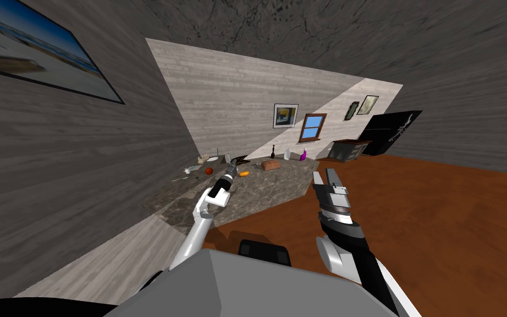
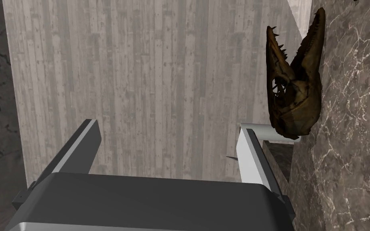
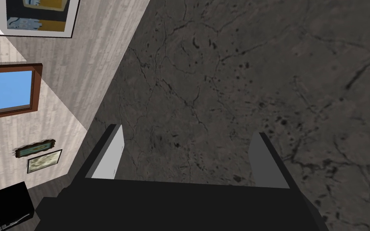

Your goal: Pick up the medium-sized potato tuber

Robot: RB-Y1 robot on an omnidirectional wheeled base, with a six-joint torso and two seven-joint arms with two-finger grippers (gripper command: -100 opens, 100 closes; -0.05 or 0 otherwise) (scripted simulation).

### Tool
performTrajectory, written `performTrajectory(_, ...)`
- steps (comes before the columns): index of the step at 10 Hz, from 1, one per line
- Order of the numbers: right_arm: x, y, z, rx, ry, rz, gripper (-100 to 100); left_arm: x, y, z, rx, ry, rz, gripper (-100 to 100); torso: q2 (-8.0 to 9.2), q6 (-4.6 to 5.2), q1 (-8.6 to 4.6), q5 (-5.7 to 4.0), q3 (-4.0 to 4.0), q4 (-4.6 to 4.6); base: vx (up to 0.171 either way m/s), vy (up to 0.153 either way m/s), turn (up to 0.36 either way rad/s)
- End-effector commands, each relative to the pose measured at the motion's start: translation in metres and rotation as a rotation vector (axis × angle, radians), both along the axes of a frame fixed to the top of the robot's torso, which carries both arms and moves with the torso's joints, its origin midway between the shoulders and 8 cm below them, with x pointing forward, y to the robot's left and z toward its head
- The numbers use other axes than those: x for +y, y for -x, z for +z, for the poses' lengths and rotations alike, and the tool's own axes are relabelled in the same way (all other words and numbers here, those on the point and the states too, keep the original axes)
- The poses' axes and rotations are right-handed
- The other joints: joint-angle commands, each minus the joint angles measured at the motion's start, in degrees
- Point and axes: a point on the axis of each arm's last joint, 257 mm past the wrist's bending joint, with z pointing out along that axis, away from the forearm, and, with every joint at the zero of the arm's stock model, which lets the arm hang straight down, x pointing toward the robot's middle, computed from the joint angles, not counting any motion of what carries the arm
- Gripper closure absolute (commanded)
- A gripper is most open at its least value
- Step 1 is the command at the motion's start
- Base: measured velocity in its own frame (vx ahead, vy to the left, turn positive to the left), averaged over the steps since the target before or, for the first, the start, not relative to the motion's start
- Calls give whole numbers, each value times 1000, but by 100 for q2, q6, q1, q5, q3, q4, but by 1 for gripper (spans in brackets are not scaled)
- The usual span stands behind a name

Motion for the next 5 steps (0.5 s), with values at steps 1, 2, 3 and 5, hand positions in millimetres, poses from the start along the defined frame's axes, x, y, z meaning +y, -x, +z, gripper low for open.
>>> performTrajectory(1,0,0,0,0,0,0,0,2,-5,-11,45,13,7,-100,0,0,0,0,0,0,17,-29,2)
performTrajectory(2,0,0,0,0,0,0,0,0,-11,-15,72,40,2,-100,-1,0,-1,0,-1,-1,37,-37,10)
performTrajectory(3,0,0,0,0,0,0,0,2,-11,-22,101,39,11,-100,-8,0,-4,-1,-5,-2,36,-36,5)
performTrajectory(5,0,0,0,0,0,0,0,1,-17,-34,156,66,16,-100,-11,0,-4,-1,-6,-2,37,-35,10)
